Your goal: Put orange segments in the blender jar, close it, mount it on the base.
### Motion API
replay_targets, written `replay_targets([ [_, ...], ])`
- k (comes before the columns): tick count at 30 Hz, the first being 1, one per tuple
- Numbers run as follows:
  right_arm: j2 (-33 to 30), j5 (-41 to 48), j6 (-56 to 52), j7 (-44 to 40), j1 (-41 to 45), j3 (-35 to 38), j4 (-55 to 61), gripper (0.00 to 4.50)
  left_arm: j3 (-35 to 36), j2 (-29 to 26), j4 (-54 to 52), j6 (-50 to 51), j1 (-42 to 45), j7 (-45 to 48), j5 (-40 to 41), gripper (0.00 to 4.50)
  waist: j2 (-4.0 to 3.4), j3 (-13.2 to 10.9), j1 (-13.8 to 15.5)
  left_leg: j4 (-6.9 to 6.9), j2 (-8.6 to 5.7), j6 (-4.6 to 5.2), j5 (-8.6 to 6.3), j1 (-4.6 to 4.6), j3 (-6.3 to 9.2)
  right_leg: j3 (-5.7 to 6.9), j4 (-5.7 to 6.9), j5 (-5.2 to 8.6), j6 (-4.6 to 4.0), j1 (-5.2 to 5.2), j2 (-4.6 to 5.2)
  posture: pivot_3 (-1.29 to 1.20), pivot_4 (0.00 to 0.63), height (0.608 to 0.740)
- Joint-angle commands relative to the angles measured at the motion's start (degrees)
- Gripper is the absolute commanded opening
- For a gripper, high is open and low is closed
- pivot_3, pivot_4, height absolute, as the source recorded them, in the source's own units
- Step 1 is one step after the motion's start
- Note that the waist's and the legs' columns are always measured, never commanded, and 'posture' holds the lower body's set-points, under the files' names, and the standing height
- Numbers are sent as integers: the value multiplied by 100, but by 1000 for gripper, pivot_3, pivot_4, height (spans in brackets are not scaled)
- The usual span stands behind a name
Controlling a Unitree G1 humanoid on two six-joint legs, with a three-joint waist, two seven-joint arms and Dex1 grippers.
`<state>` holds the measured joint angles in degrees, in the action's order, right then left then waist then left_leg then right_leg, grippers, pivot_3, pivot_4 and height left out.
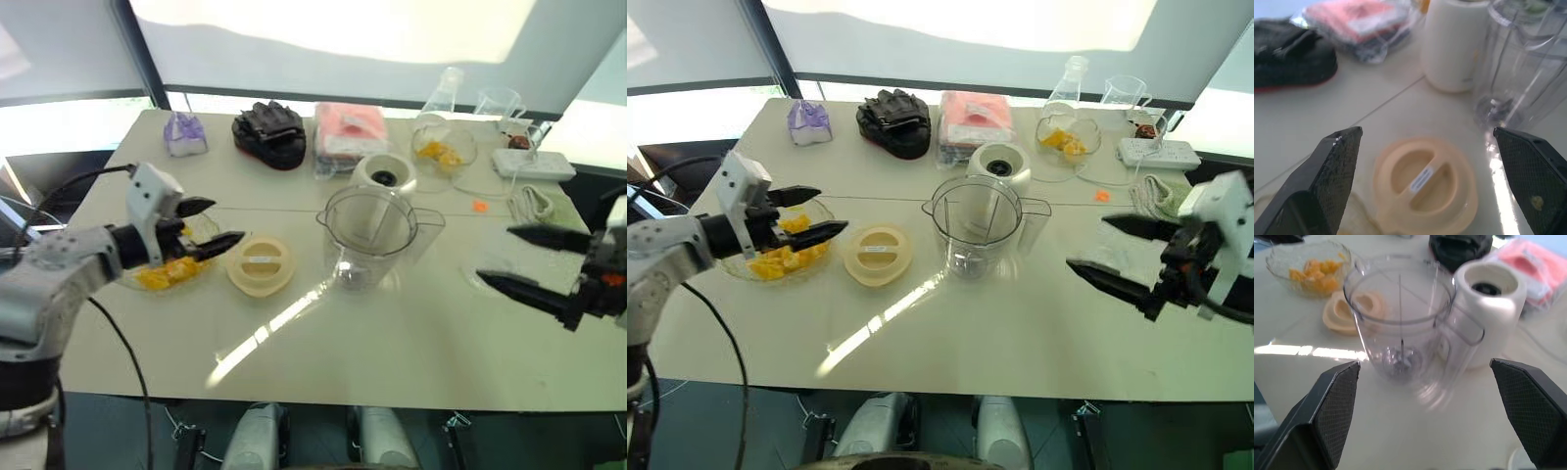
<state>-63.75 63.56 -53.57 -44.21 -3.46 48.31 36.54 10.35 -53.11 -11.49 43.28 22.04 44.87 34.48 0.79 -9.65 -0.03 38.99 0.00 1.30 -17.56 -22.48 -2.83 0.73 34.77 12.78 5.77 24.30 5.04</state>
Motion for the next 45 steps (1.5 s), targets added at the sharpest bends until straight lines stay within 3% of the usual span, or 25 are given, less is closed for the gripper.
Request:
replay_targets([
  [1, -221, 860, 61, 384, 684, -44, -13, 4500, -75, -556, 905, -54, 295, 444, -418, 4471, 20, -12, 22, 0, 1, 0, 0, -1, 1, 0, 6, 0, -1, 5, 0, 0, 150, 740],
  [5, -241, 1336, 256, 828, 1444, -794, 94, 4500, -586, -966, 1703, -638, 290, 1108, -1032, 4471, 19, -16, 28, -3, 5, -1, 0, -5, -11, -1, 12, 1, -1, 15, 9, 0, 150, 740],
  [12, 10, 1179, 454, 1114, 1716, -1671, 325, 4500, -1507, -1025, 3043, -2778, 603, 1573, -2595, 4471, 26, -15, 75, 1, -14, -4, -1, -50, -9, -3, 8, -1, -4, 48, 78, 0, 150, 740],
  [15, 86, 1087, 524, 1177, 1714, -1830, 349, 4500, -1657, -786, 3795, -3361, 987, 1623, -2910, 4471, 25, -14, 77, 4, -18, -8, 2, -97, -10, -4, 12, -10, -14, 101, 87, 0, 150, 740],
  [26, 367, 1026, 643, 1613, 1580, -1937, 575, 4500, -2517, -210, 6432, -5846, 2433, 2102, -4335, 4471, 26, -13, 65, 6, -18, -7, 2, -98, -11, 2, 27, -12, -11, 107, 88, 0, 150, 740],
  [31, 415, 988, 697, 1734, 1569, -1975, 605, 4500, -2806, 109, 7402, -6266, 3156, 2507, -4761, 4471, 26, -12, 75, 14, -19, -5, 3, -98, -12, 8, 35, -13, -9, 105, 85, 0, 150, 740],
  [45, 510, 1007, 812, 2260, 1517, -1967, 699, 4500, -3596, 797, 8541, -6804, 4021, 1901, -6150, 4471, 32, -12, 77, 44, -21, 3, 2, -93, -14, 30, 44, -47, 52, 83, 49, 0, 150, 740],
])
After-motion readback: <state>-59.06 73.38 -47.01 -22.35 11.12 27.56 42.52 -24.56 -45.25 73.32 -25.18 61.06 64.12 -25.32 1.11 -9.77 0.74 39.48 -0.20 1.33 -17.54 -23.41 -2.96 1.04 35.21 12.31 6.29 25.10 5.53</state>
